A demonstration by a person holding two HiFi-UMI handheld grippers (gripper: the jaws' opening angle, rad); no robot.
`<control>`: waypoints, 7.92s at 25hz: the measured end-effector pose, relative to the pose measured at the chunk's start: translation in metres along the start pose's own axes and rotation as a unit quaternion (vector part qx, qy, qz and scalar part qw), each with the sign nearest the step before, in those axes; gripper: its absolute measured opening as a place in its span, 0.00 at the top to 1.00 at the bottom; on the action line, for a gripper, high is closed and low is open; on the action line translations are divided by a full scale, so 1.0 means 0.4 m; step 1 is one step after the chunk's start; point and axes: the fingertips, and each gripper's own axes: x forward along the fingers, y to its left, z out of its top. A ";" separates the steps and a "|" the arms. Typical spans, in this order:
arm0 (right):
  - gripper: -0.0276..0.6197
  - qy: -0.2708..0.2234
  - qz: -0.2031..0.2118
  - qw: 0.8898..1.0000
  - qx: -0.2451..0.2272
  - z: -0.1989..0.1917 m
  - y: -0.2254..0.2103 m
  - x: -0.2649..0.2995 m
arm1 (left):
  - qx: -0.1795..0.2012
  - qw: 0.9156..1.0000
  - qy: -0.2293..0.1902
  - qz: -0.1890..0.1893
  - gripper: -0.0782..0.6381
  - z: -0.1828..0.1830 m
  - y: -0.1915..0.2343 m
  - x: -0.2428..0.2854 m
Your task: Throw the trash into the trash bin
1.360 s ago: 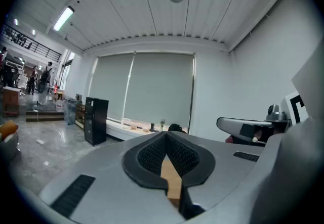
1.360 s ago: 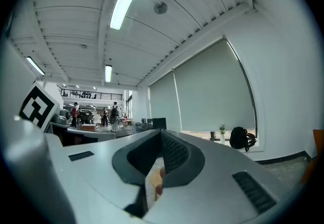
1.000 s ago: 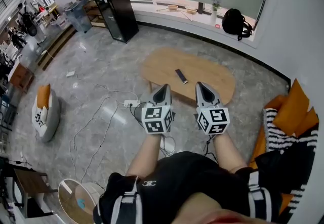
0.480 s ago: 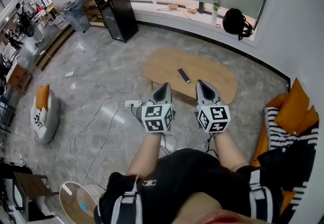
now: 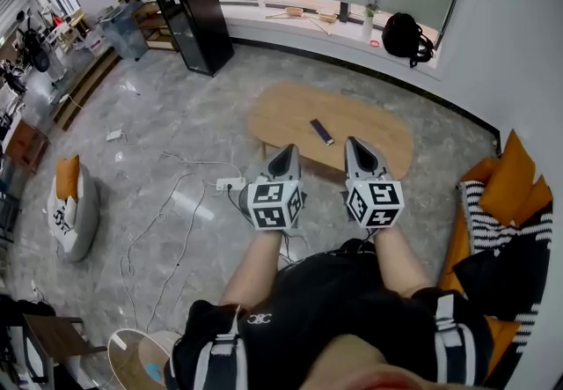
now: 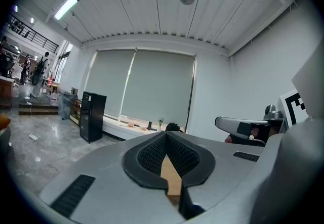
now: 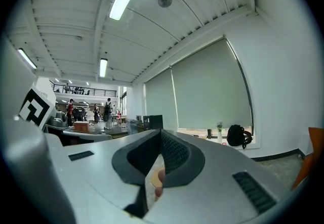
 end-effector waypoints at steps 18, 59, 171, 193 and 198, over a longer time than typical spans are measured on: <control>0.95 -0.009 0.006 1.000 -0.003 -0.012 -0.136 0.322 | 0.022 1.000 0.002 0.012 0.87 0.040 0.125 0.296; 0.87 0.129 0.091 0.987 -0.018 -0.214 -0.458 1.126 | -0.050 0.992 0.089 0.076 0.87 0.025 0.429 1.052; 0.69 0.522 0.425 0.712 -0.200 -1.968 0.659 0.797 | -0.349 0.830 0.184 0.394 0.87 -1.415 1.047 0.124; 0.94 0.445 0.422 0.777 -0.144 -1.822 0.702 0.858 | -0.349 0.825 0.172 0.410 0.87 -1.405 1.064 0.102; 0.94 0.385 0.431 0.810 -0.100 -1.533 0.698 0.891 | -0.328 0.836 0.137 0.417 0.87 -1.223 1.062 0.126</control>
